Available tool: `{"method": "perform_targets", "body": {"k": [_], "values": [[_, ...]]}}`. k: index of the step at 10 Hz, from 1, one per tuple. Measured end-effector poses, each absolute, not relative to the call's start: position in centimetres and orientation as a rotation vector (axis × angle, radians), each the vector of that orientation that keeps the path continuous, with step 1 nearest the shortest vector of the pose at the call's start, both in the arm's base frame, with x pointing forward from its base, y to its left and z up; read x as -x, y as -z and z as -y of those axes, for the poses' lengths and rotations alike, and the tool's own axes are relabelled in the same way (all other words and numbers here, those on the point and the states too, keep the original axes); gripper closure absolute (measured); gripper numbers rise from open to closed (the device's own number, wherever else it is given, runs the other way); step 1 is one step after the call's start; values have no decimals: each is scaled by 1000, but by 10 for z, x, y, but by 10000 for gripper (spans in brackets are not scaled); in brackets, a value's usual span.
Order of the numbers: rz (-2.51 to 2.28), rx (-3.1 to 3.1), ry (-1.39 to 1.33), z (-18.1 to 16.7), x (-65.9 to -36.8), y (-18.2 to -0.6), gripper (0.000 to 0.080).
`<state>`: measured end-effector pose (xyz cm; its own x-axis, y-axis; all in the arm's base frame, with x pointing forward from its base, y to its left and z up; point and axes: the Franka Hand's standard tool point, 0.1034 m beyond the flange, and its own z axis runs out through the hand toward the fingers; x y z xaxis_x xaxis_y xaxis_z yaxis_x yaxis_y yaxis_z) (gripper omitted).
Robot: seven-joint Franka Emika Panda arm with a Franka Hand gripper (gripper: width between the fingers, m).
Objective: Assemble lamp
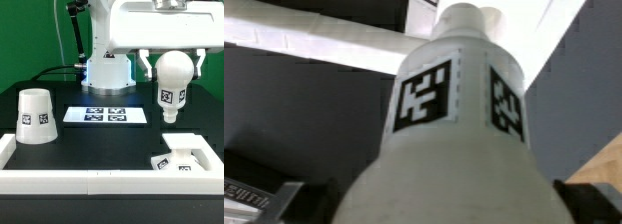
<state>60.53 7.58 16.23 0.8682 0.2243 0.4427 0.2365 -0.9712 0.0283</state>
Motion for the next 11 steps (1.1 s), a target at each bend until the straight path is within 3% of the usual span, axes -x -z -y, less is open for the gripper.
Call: {"method": "perform_targets", "body": {"k": [4,9,11], "values": [[388,2999,735,-80,-621,-172,220],[395,3002,731,-79,-626,-165,220],[408,2989,814,-87,-620,-155,220]]}}
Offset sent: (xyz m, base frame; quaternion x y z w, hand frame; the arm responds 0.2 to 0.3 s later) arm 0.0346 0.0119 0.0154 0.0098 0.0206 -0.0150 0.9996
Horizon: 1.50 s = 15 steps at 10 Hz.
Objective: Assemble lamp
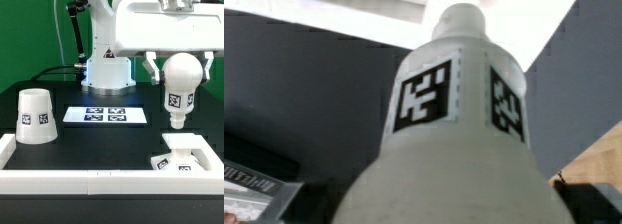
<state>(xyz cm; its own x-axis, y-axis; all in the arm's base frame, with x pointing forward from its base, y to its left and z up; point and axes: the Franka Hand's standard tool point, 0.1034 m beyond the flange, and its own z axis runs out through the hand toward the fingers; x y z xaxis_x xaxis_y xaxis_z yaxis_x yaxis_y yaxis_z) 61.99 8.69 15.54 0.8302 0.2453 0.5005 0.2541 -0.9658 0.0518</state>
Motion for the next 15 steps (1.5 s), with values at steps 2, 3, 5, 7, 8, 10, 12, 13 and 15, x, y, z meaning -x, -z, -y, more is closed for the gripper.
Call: {"method": "perform_targets", "body": {"k": [2,3,5,7,8,10,12,13,15], "values": [[415,2985,835,-90,-616,-149,220],[420,2985,835,-91,-615,-149,220],[418,2985,834,-91,-615,-149,220],[430,2983,826,-96,-614,-145,220],[435,2986,818,-95,-613,-141,220],[434,2992,799,-94,-611,-133,220],[437,2993,789,-96,-609,-129,220],[437,2993,787,-96,-609,-128,220],[440,2996,776,-97,-607,-123,220]]}}
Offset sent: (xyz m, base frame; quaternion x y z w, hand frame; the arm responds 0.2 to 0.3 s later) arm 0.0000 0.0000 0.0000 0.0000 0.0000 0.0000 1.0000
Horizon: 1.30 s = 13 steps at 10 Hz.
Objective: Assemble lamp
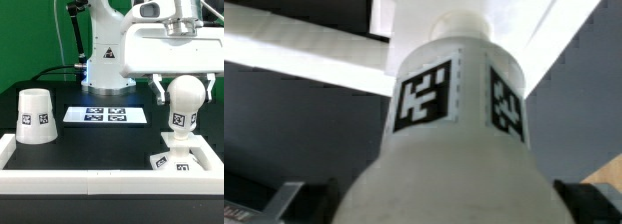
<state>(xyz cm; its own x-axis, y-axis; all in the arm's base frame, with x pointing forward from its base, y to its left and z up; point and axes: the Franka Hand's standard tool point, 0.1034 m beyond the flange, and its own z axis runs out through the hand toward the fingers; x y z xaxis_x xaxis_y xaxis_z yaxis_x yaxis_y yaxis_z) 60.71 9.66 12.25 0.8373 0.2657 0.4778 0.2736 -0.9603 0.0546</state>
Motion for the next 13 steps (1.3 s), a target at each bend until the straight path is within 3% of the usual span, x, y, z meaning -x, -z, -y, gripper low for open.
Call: {"method": "perform_targets", "body": {"k": [5,6,13], "values": [[438,2992,812,-95,-606,-122,220],[437,2992,812,-95,-606,-122,112],[436,2994,798,-94,-604,-128,101]]}}
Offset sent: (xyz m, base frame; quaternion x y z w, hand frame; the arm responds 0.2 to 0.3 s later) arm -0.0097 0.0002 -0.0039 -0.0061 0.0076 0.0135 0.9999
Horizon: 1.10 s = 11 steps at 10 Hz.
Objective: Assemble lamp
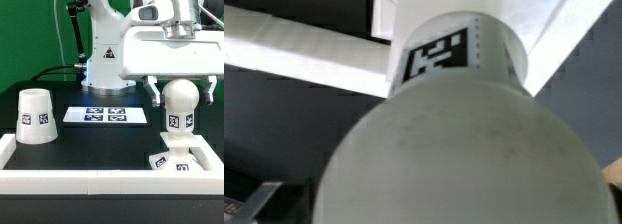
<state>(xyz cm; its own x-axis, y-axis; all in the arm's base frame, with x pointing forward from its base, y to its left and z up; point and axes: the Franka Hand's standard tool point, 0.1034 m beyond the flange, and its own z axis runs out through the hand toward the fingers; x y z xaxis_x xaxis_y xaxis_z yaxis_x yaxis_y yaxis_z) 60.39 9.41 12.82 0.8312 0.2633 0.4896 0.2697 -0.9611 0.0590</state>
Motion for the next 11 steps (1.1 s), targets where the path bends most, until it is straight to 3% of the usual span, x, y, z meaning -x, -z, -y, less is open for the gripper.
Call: {"method": "perform_targets", "body": {"k": [2,6,11], "values": [[438,2993,802,-93,-600,-138,101],[439,2999,754,-94,-597,-136,101],[466,3025,156,-97,-597,-131,101]]}}
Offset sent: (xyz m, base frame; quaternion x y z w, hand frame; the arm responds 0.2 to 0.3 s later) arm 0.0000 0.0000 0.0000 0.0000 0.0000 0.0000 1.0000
